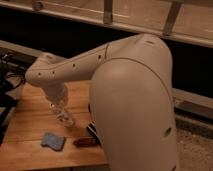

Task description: Knock the bottle over

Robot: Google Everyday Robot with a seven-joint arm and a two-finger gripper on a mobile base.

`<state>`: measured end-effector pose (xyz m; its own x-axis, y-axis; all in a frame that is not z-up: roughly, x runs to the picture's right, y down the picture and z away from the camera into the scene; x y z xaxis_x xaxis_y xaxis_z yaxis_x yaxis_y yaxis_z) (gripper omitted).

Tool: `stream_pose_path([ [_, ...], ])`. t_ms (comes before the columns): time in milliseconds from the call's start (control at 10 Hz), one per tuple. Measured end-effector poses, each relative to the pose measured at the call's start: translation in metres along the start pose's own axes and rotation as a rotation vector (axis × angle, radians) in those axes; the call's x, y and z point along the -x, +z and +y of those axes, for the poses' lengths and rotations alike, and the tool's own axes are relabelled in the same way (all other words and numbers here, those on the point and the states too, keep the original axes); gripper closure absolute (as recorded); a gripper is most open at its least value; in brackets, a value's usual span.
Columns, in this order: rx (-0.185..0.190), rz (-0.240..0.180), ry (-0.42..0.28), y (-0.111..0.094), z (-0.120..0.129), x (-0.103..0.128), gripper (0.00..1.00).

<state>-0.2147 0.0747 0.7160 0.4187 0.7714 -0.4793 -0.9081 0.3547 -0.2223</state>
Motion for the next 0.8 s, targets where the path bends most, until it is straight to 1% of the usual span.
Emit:
stream_pose_path([
  [100, -0.003, -0.002, -0.002, 0.002, 0.001, -0.001, 1.00],
  [200, -0.012, -0.014, -0.009, 0.005, 0.004, 0.000, 1.00],
  [300, -0.023, -0.029, -0.013, 0.003, 0.003, 0.003, 1.00],
  [500, -0.029, -0.041, -0.023, -0.005, 0.006, 0.006, 1.00],
  [600, -0.031, -0.042, -0.023, -0.005, 0.004, 0.006, 1.00],
  [700, -0.040, -0.056, -0.023, -0.003, 0.001, 0.008, 1.00],
  [800, -0.049, -0.067, -0.027, -0.004, 0.003, 0.010, 1.00],
])
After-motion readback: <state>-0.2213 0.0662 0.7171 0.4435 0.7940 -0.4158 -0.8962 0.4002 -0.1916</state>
